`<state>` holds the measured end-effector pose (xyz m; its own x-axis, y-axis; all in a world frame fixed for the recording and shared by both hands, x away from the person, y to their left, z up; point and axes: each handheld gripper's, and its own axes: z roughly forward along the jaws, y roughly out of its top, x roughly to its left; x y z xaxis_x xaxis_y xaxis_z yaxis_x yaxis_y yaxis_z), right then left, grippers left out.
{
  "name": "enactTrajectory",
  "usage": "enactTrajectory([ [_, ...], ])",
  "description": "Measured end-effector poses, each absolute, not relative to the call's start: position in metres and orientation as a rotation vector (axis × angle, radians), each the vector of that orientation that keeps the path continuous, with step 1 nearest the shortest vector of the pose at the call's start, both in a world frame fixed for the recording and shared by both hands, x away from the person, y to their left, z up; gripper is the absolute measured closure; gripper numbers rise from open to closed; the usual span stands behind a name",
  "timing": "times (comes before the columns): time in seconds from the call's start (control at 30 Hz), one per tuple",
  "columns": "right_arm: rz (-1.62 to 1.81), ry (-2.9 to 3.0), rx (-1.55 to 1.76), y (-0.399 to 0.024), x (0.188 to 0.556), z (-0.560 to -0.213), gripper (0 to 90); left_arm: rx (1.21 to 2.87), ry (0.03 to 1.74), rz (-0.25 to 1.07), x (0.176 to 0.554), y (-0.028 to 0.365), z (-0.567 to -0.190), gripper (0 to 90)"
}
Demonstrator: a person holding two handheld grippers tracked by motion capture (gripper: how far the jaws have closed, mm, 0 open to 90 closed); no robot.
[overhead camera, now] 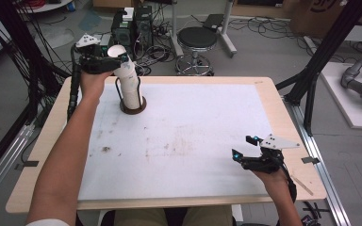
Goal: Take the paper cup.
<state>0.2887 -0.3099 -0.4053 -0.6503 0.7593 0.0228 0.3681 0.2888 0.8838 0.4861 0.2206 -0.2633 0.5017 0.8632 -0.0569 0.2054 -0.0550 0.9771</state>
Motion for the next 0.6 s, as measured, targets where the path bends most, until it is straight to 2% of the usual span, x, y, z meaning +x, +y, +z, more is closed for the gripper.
enactTrajectory([
  [0.27, 1.329, 2.155, 1.012, -0.31, 0.288, -0.404, 20.6, 1.538, 0.889, 0.73, 0.465, 0.222, -0.233, 36.4],
  [0.6, 1.348, 2.176, 1.012, -0.308, 0.289, -0.403, 20.6, 1.523, 0.78, 0.67, 0.426, 0.222, -0.22, 36.6],
])
